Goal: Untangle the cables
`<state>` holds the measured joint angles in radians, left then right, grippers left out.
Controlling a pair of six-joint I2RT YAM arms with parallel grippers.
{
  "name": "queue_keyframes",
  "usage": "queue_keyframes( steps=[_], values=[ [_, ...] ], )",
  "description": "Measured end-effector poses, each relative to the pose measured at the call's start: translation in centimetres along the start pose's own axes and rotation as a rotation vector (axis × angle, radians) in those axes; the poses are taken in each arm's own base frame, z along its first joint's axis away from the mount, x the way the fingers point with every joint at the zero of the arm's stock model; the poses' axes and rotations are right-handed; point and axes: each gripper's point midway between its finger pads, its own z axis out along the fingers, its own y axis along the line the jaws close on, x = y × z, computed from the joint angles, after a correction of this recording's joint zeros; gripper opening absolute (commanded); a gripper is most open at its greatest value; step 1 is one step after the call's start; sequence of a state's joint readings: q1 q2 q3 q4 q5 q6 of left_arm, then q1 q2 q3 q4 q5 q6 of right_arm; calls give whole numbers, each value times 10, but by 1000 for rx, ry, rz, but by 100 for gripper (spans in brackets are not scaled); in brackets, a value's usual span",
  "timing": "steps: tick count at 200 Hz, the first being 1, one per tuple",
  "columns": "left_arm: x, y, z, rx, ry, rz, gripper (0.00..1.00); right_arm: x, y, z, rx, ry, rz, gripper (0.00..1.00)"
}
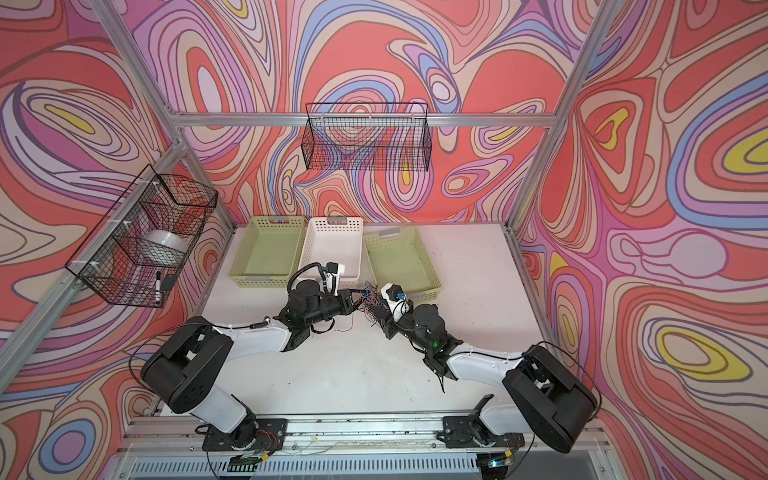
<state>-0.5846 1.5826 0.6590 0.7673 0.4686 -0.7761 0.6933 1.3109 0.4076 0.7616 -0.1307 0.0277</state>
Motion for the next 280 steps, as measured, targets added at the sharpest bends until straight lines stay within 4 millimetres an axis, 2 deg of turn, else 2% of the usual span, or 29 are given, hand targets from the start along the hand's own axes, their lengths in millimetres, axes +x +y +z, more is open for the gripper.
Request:
queue_keyframes(
  steps=[29,56,109,161,235,280],
  values=[
    [-5,-10,-5,-23,22,81,0,-17,2,-13,5,-21,-8,60],
    [-7,-14,-7,-31,32,128,0,-26,-3,-20,40,-15,-13,59],
    [7,-5,-9,-75,84,141,0,-7,-14,-30,112,59,56,54],
    [9,-13,-15,-79,96,172,0,12,-14,-45,125,77,131,52],
    [12,-16,-14,-86,110,181,0,25,-4,-36,61,119,163,50],
    [9,-24,-12,-75,111,195,0,21,5,-24,-3,99,190,48]
  ],
)
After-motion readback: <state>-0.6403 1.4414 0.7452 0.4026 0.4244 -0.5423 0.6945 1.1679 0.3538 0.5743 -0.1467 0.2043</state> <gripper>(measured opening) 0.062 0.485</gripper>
